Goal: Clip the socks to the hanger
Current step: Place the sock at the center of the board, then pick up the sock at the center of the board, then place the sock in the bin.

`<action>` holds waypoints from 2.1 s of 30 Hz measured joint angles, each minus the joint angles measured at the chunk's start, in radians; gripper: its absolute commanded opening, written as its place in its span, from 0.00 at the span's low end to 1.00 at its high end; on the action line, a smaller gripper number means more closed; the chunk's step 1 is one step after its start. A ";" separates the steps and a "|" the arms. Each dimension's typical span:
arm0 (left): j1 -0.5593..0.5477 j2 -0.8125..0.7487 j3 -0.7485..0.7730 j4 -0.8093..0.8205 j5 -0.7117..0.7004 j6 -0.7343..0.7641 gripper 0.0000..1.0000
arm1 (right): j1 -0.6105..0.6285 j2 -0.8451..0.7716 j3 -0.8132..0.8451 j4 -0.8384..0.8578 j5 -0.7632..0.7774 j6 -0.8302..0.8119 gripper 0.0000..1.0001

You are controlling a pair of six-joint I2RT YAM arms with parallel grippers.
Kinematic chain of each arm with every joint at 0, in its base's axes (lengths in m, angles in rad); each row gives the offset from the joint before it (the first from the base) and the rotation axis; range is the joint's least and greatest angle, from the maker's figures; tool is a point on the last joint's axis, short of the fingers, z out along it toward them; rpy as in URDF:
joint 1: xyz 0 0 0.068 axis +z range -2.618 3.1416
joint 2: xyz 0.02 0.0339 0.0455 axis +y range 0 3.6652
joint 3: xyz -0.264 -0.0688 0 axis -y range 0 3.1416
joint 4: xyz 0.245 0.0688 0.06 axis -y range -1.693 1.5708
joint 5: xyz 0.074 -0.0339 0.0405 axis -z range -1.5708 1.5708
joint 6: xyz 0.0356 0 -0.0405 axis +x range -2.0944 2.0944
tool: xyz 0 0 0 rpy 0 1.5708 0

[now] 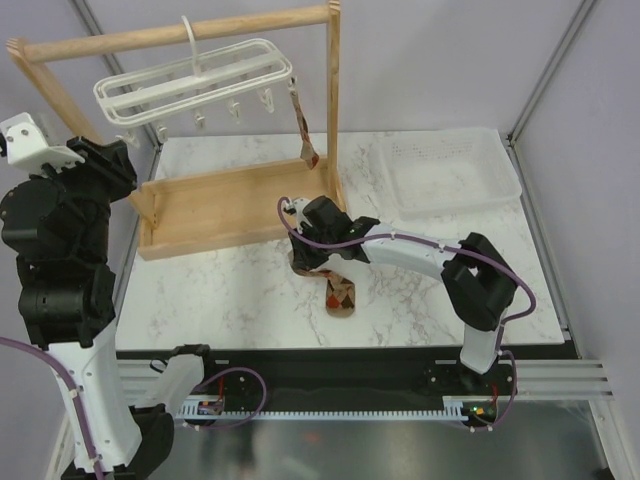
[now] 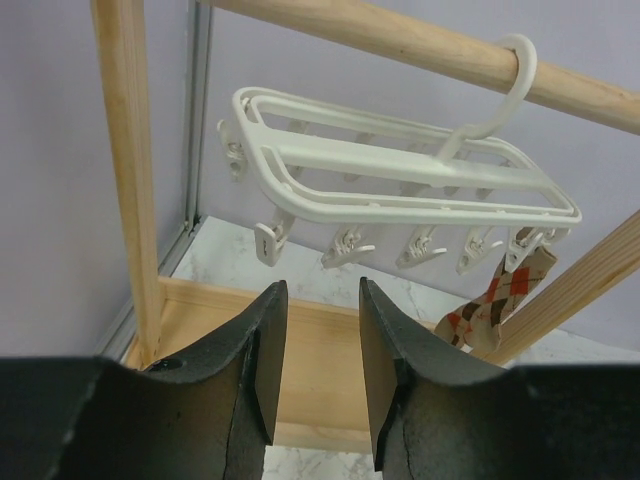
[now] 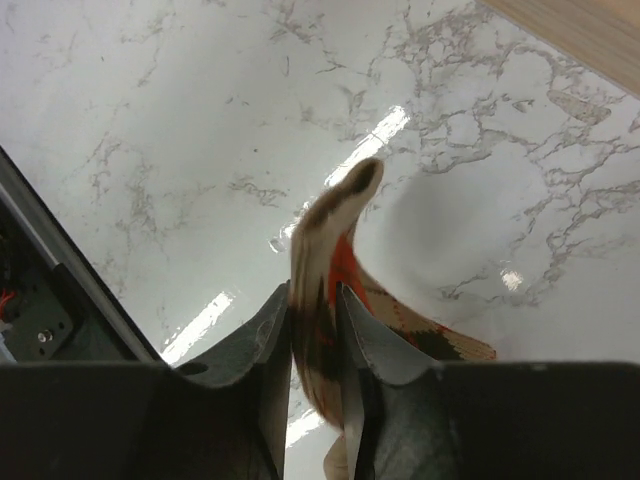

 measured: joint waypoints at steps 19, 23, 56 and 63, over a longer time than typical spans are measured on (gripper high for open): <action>0.000 -0.031 -0.032 0.053 0.040 0.000 0.43 | 0.000 0.040 0.088 0.002 0.023 -0.057 0.85; 0.000 -0.029 -0.044 0.053 0.073 -0.001 0.43 | 0.001 -0.016 -0.002 -0.034 0.121 -0.064 0.87; 0.000 0.002 -0.055 0.062 0.131 -0.018 0.43 | -0.187 -0.304 -0.095 -0.096 0.502 -0.089 0.00; 0.000 -0.006 -0.083 0.079 0.132 -0.027 0.43 | -0.541 -0.306 0.142 -0.014 0.586 -0.113 0.00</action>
